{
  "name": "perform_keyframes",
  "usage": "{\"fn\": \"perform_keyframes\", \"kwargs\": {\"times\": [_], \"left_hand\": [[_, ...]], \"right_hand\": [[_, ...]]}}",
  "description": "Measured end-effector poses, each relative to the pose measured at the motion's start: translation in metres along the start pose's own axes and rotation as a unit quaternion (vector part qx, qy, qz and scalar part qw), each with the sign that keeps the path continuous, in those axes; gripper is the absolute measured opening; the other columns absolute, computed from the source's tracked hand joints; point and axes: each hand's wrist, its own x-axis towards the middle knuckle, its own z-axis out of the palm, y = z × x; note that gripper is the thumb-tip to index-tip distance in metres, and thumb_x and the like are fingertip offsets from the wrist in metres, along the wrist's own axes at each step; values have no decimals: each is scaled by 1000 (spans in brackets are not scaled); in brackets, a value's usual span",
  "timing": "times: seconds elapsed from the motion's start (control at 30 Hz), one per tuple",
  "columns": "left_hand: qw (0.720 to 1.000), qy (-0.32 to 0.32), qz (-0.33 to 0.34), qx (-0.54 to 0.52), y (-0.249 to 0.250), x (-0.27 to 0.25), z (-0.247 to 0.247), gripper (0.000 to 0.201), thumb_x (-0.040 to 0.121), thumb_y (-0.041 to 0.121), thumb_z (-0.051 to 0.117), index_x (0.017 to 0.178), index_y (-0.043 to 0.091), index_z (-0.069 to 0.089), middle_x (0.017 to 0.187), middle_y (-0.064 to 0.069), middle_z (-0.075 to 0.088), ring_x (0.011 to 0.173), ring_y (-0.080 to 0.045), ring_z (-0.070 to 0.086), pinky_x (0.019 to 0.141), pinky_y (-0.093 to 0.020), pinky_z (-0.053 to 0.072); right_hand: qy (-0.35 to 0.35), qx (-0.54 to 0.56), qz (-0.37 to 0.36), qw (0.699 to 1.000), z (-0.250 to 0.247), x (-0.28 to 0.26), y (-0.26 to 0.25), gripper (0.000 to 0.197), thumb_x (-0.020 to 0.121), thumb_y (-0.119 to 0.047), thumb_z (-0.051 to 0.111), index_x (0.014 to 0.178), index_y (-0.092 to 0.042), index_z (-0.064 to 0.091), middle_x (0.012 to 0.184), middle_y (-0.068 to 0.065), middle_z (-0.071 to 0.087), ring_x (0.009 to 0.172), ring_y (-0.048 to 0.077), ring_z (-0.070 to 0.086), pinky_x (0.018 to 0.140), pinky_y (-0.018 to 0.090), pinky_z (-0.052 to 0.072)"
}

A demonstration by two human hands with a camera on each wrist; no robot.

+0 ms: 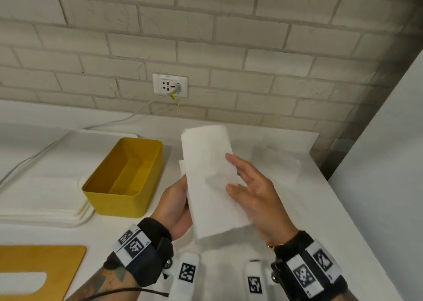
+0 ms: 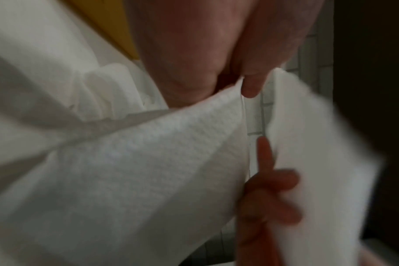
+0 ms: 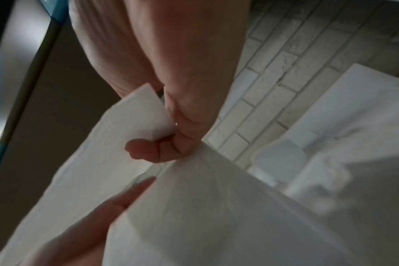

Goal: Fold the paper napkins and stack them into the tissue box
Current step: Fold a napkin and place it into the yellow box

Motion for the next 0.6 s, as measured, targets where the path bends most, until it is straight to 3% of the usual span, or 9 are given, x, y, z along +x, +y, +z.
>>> {"fn": "perform_keyframes", "kwargs": {"times": [0.07,0.1,0.2,0.37,0.47,0.53,0.6], "left_hand": [[1000,-3,-13,-18,1,2,-7,47,105,36,43,141,10,59,136,-19,65,127,-39,61,114,-57,40],[999,-3,-17,-27,1,3,-11,49,106,39,41,142,9,58,137,-19,64,129,-39,60,116,-57,38],[999,-2,-19,-36,1,3,-18,55,107,49,37,142,11,58,138,-19,64,130,-38,59,118,-56,36],[998,-2,-30,-52,-1,7,-25,71,102,67,31,145,15,56,140,-16,63,131,-35,59,119,-55,35],[998,-9,-31,-44,1,7,-25,85,95,78,24,142,17,59,138,-16,65,129,-34,61,118,-54,36],[999,-17,-24,-29,3,6,-23,83,94,78,27,141,17,60,137,-17,65,128,-35,61,116,-55,38],[1000,-11,-18,-12,3,5,-24,69,99,66,42,141,14,59,135,-17,66,127,-36,63,115,-56,40]], "right_hand": [[-2,9,43,999,4,-11,14,56,96,10,58,134,-31,61,140,-11,59,107,-11,64,85,17,55],[-7,17,54,998,5,-16,19,54,96,11,56,134,-27,60,136,-13,61,101,-15,65,79,13,54],[-18,14,65,998,7,-24,26,54,96,12,56,136,-25,59,121,-21,71,100,-11,67,76,11,53],[-35,-14,68,997,9,-24,24,54,96,14,52,134,-25,57,106,-38,69,92,-21,63,72,3,49],[-41,-28,65,997,8,-20,26,55,97,13,52,139,-22,55,108,-39,67,98,-17,64,77,6,51],[-41,-38,64,996,9,-19,26,55,97,13,52,140,-22,54,108,-41,67,99,-17,64,77,6,51],[-42,-49,61,996,9,-18,28,55,98,11,53,140,-25,54,109,-40,67,101,-12,66,78,7,51]]}}
